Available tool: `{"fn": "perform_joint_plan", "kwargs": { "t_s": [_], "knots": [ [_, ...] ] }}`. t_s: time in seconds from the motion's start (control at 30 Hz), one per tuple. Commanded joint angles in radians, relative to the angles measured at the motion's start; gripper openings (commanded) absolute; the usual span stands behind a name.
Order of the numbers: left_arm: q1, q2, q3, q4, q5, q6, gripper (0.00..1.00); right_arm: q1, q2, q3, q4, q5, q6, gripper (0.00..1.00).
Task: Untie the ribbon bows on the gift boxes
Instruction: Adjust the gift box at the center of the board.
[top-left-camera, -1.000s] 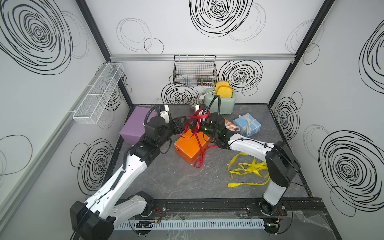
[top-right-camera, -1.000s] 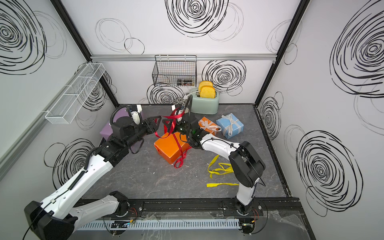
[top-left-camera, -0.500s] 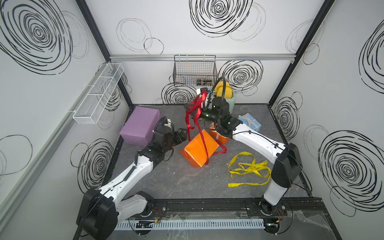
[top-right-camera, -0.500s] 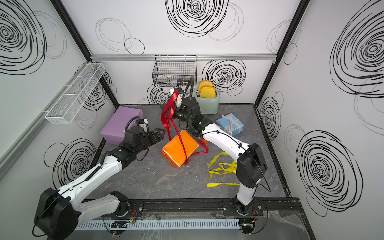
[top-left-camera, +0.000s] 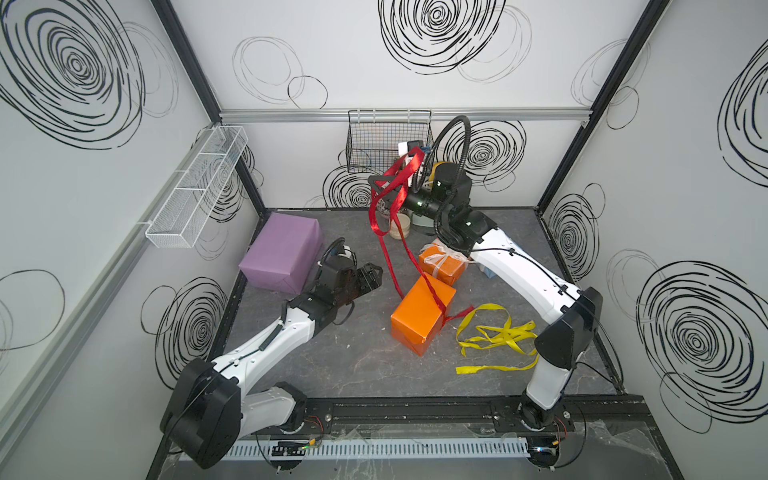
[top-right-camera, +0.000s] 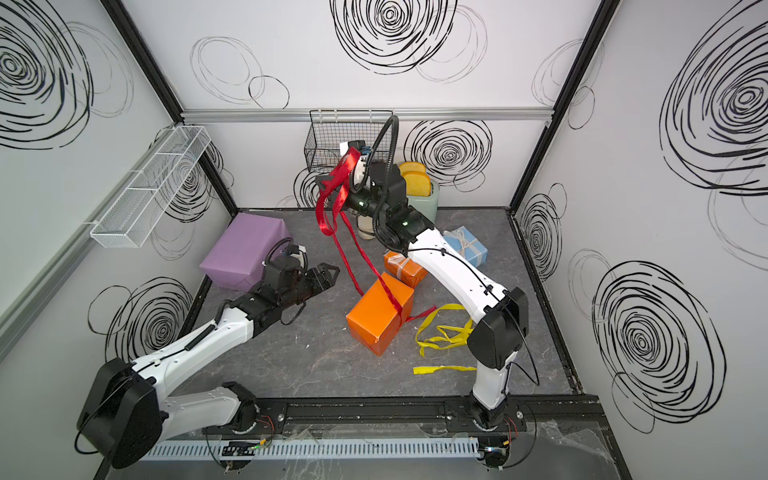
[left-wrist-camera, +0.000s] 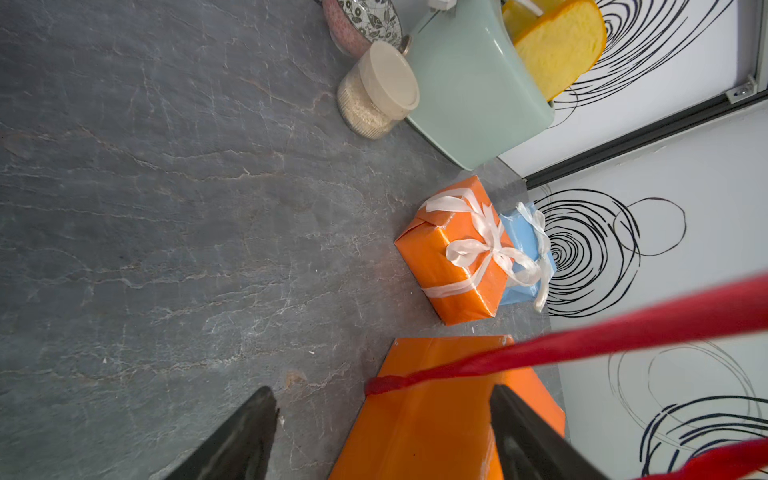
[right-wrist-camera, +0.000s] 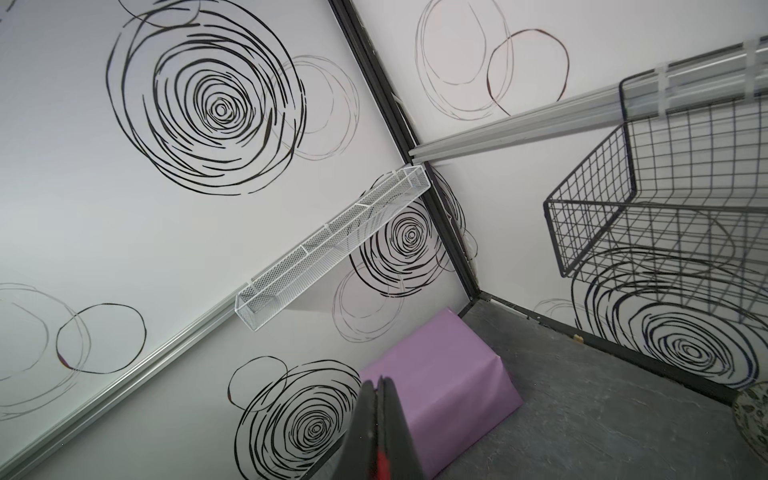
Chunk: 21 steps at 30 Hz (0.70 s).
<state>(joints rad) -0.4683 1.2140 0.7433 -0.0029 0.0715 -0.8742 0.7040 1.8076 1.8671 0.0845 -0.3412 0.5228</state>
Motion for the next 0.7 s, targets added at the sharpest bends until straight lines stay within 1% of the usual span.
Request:
{"fn": "perform_joint_plan", "kwargs": {
  "t_s": [0.0, 0.07, 0.1, 0.23, 0.37, 0.57, 0.67],
  "knots": [
    [-0.017, -0.014, 0.005, 0.056, 0.03, 0.031, 0.9, -0.019, 0.008, 0.029, -0.041, -0.021, -0.011, 0.0],
    [-0.048, -0.037, 0.004, 0.074, 0.03, 0.073, 1.0, -0.03, -0.004, 0.023, -0.048, -0.031, -0.006, 0.0],
    [-0.074, -0.047, 0.007, 0.072, 0.014, 0.097, 0.96, -0.032, -0.012, 0.017, -0.049, -0.036, -0.006, 0.0],
    [-0.221, -0.084, 0.032, 0.044, -0.088, 0.208, 0.96, -0.05, -0.066, -0.027, -0.041, -0.048, -0.006, 0.0],
    [-0.375, -0.084, 0.045, 0.003, -0.195, 0.281, 0.96, -0.079, -0.123, -0.06, -0.047, -0.069, 0.002, 0.0],
    [-0.533, -0.039, 0.04, -0.006, -0.334, 0.38, 0.96, -0.109, -0.211, -0.122, -0.036, -0.081, 0.003, 0.0],
    [-0.61, -0.003, 0.048, -0.015, -0.44, 0.441, 0.96, -0.117, -0.243, -0.154, -0.031, -0.083, 0.001, 0.0]
  ]
}}
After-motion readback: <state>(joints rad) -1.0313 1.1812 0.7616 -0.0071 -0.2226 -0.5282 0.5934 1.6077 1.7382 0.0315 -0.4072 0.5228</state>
